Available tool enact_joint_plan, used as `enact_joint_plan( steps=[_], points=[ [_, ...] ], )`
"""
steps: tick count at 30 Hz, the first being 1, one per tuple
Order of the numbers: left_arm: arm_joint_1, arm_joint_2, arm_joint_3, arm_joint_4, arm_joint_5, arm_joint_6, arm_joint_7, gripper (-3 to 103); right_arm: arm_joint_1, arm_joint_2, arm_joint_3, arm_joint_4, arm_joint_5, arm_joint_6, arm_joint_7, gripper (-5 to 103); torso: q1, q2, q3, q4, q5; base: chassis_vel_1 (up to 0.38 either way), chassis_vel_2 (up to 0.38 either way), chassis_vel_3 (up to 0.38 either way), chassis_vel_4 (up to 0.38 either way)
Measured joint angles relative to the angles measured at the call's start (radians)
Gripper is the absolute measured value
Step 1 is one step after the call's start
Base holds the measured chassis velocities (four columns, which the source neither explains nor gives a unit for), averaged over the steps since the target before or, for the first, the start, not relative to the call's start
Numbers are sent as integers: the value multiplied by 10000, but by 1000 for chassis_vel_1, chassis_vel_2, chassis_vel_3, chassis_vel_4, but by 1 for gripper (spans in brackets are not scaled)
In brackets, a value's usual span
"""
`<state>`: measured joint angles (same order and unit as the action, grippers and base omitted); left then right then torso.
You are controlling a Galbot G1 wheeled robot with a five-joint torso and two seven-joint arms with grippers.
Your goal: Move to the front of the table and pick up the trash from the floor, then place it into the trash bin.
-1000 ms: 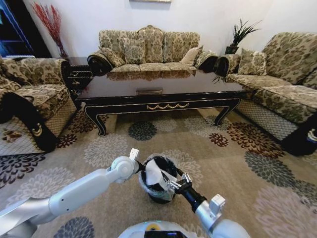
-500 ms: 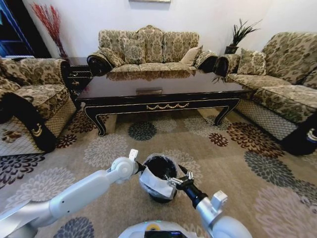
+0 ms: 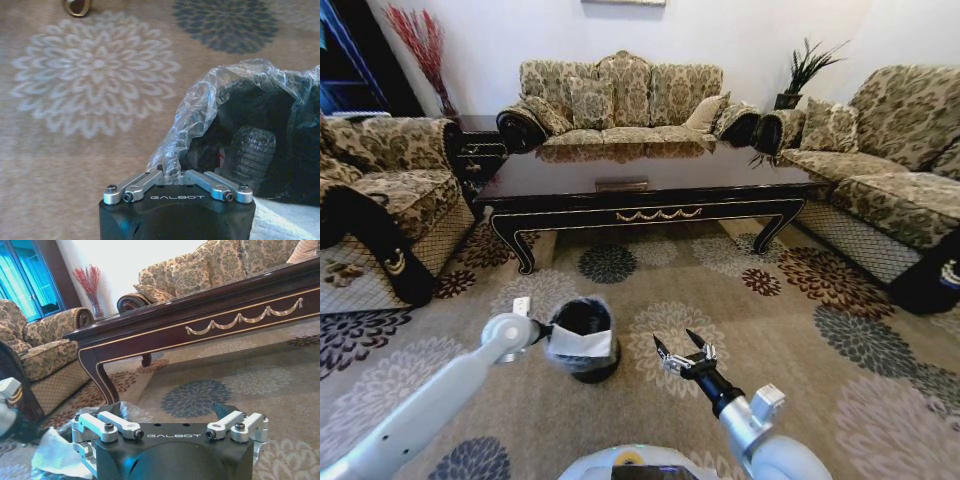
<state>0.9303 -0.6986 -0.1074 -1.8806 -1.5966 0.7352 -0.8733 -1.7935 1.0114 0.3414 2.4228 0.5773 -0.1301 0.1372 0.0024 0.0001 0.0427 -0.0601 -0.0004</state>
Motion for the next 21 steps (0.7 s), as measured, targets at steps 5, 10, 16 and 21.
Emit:
enact_joint_plan(
  steps=[5, 10, 16, 21],
  points=[
    [106, 87, -183, 149, 158, 1, 5, 2, -101, 71, -16, -80, -150, 74, -42, 100, 0, 0, 0, -1, 3, 0, 0, 0, 0],
    [181, -159, -165, 618, 828, 0, 178, 2, -285, 75, 33, -190, -308, 222, -109, 100, 0, 0, 0, -1, 1, 0, 0, 0, 0],
    [299, -420, -187, 873, 1199, -54, 266, 2, -328, 22, 103, -251, -326, 272, -110, 100, -1, 1, -3, -1, 12, 0, 0, 0, 0],
    [418, -451, -165, 817, 1349, -48, 334, 17, -316, -6, 111, -276, -320, 276, -92, 100, -1, 1, -2, 0, 8, 0, 0, 0, 0]
  ],
)
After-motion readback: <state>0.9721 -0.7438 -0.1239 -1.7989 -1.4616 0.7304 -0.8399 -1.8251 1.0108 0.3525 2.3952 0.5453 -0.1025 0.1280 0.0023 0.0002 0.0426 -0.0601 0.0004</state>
